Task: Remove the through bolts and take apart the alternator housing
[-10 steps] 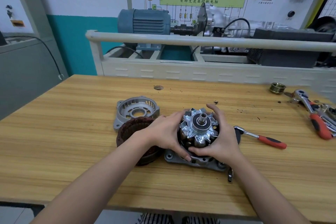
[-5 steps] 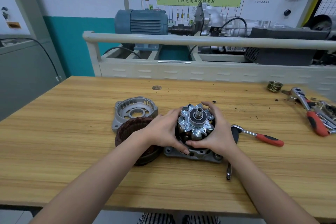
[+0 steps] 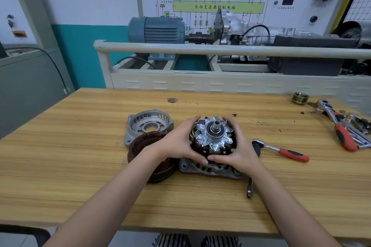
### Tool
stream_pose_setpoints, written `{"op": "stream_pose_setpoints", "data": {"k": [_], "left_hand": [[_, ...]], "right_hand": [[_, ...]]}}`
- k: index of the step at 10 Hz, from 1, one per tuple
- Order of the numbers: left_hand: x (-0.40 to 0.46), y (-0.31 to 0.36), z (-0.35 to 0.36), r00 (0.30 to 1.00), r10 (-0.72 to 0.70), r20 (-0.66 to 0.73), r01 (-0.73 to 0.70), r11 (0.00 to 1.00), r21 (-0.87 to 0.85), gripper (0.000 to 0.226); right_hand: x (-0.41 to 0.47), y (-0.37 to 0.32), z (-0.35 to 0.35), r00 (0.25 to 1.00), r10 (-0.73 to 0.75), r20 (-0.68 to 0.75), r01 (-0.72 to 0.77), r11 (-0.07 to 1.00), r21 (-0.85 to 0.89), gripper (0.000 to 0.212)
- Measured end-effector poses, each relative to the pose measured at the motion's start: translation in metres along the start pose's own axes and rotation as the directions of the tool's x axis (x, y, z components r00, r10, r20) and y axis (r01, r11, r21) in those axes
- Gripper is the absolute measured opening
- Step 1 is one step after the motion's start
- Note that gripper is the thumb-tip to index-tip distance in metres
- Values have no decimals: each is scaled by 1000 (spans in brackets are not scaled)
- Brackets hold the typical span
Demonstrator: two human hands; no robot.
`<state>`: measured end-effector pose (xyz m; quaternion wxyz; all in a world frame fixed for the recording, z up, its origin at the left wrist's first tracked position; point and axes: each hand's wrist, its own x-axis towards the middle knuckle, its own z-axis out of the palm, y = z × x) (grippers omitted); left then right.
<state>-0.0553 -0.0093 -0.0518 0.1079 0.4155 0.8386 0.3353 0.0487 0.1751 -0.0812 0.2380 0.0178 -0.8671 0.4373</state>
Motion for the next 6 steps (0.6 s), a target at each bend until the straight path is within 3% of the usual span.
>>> {"op": "stream_pose_setpoints", "data": {"k": [1,2,3,5,6], "left_hand": [[-1,-2,-1,998,29,-47,-33,995,-99,118],[-3,2,2,996,60,-72,-64,996,-57,98],[-9,7,4,994,68,-84,-68,998,8,92],[-44,28,12,967,108,-231,-26,944,330,81],[-81,34,19,924,133,-358,-57,975,217,72]], "right_hand": [[2,1,0,1000,0,-14,0,1000,-20,117],[3,0,-3,1000,29,1,-29,999,-23,120],[2,0,-4,999,51,19,-50,998,-28,121],[-1,-2,-3,995,98,26,-97,995,-38,118],[-11,-7,-9,992,114,57,-114,993,3,124]]}}
